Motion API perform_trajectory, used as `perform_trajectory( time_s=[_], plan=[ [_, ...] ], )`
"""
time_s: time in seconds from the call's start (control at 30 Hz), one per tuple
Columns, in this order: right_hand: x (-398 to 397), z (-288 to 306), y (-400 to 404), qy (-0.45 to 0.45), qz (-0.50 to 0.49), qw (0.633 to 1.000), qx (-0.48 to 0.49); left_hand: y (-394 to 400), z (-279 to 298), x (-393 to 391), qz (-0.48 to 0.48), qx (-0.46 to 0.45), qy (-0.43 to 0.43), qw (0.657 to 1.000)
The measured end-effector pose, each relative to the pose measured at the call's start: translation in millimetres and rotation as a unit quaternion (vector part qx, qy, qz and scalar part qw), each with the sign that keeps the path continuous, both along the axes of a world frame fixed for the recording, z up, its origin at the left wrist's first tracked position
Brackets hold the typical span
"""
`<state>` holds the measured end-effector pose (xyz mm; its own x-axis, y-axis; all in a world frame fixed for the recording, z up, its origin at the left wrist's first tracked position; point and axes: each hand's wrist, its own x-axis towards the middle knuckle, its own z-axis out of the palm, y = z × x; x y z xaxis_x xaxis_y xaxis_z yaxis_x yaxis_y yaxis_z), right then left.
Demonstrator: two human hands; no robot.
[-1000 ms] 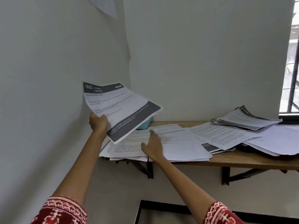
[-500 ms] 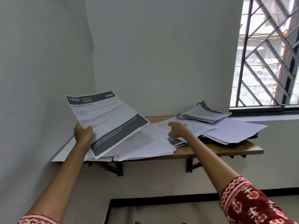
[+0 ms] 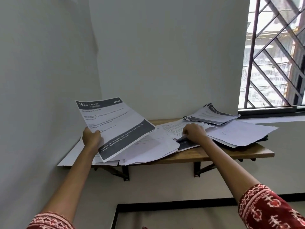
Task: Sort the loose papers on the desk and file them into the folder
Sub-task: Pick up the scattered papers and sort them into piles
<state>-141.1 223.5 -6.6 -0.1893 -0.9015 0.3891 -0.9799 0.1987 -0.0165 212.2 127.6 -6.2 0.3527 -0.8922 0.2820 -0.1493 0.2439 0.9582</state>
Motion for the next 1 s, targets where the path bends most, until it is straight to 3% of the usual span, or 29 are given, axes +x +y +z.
perform_trajectory(
  time_s=[0.3,0.37,0.47,0.73,0.87,1.0],
  plan=[
    [-13.1,3.0,1.3,-0.053,0.018,0.997,-0.045,6.4,13.4,4.8,0.015,-0.004,0.001,1.0],
    [-16.5,4.4,3.2,-0.121,0.029,0.99,-0.071,9.5,13.2,4.4,0.014,-0.002,-0.002,1.0],
    [-16.2,14.2,8.6,-0.218,0.033,0.957,-0.19,14.3,10.5,3.7,-0.002,0.007,-0.008,1.0],
    [13.2,63.6,12.0,-0.135,-0.001,0.881,-0.453,54.4,-14.4,-51.0,-0.203,0.098,-0.141,0.964],
    [53.6,86.5,5.8,-0.114,0.123,0.845,-0.507,69.5,-24.2,-88.3,-0.242,0.084,-0.22,0.941],
    [123.3,86.2,-9.7,0.002,0.272,0.854,-0.444,69.6,-43.9,-107.8,-0.15,-0.003,-0.337,0.93]
  ],
)
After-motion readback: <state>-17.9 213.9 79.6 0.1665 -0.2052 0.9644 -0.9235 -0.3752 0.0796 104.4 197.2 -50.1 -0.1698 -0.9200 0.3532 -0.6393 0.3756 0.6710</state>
